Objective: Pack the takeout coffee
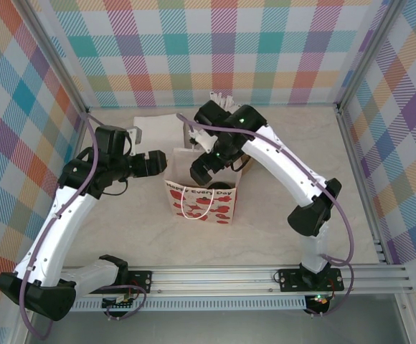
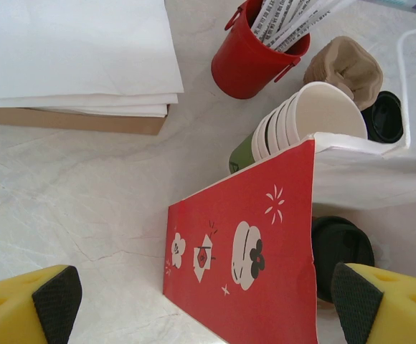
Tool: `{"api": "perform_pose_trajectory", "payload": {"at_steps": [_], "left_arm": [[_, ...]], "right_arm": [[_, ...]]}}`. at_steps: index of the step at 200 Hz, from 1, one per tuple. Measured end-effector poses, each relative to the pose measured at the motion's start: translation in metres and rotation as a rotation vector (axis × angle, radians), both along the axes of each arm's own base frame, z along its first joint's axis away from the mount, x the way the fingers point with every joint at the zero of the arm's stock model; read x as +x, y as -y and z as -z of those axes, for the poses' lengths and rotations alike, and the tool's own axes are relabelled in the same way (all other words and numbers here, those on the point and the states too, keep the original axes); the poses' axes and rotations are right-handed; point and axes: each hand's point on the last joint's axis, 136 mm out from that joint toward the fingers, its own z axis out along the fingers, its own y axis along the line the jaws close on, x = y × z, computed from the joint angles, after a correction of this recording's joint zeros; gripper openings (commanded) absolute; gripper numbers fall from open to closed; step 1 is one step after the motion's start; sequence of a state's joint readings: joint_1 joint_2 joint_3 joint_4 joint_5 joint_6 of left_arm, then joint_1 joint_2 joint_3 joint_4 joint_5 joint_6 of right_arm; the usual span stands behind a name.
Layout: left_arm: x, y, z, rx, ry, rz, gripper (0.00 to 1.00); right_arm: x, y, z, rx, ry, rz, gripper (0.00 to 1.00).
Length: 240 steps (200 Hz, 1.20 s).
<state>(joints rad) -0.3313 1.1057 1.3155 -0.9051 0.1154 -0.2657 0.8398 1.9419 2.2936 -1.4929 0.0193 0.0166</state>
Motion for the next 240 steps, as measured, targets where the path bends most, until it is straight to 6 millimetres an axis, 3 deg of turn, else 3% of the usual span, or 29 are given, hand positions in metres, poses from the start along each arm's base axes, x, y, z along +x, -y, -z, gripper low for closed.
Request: {"api": "perform_pose_trajectory", "payload": {"at_steps": [65,114,139,165,240], "left_arm": [[0.002,0.003,-0.002,-0.015,0.011,0.007,0.92],[0.001,0.004,0.004,-0.018,-0.005,0.014,0.92],[0.000,0.005,0.003,-0.020,-0.004,0.015,0.92],[0.000,0.005,0.003,-0.020,-0.003,0.015,0.92],[0.001,0.004,0.003,-0.018,-0.002,0.013,0.92]], "right_arm": [[0.015,0.017,-0.059,0.145,0.117,0.088,0.96],[0.062,0.058,-0.088,0.229,0.213,0.271,0.91],[0.089,0.076,-0.085,0.243,0.235,0.359,0.86],[0.114,0.093,-0.068,0.258,0.220,0.440,0.81],[0.184,0.123,-0.041,0.410,0.193,0.604,0.68]]}}
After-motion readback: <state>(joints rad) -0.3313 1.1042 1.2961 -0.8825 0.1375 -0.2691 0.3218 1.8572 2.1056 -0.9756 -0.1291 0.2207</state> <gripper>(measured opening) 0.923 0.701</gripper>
